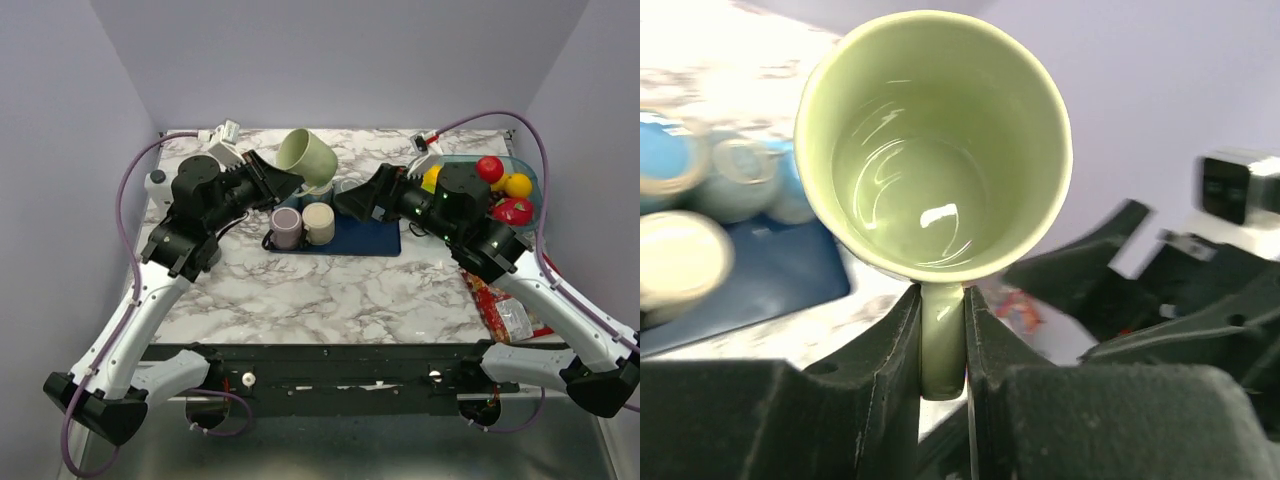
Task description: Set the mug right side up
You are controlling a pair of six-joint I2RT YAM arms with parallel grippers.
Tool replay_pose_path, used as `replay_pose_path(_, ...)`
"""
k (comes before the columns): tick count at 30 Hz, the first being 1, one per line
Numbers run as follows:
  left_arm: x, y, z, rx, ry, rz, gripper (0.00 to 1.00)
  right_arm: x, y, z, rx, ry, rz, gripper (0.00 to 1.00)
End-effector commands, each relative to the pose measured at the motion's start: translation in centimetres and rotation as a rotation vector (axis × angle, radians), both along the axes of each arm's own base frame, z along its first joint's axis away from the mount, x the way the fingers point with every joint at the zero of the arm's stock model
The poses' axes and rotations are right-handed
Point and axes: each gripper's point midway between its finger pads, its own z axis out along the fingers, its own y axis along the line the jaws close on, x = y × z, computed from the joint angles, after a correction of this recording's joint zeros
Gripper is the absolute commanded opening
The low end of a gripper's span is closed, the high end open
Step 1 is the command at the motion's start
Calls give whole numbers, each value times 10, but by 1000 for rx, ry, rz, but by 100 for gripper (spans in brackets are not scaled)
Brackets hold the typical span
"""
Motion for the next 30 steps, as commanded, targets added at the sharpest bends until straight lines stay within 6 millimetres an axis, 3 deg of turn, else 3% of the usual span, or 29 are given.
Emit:
replay_pose_path(1,-8,58,-35,314,39,191,0,8,-30,-23,-102,21,-144,100)
replay_pose_path(5,-16,97,-62,439,96,340,0,8,-36,-35,-144,43,-168,100)
replay_pose_path(11,-31,125,-123,510,251,452,0,7,-37,-54,-191,101,-171,100)
replay_pose_path(12,-33,132,-143,540,290,480,0,7,-37,-58,-199,110,-171,100)
replay_pose_path(16,-42,152,-186,618,385,563,0,5,-37,-70,-232,148,-167,100)
replay_pose_path(21,-41,156,-215,629,402,593,0,1,-40,-85,-259,193,-168,100)
replay_pose_path(30,-32,155,-255,634,407,613,0,-5,-47,-91,-263,214,-180,100)
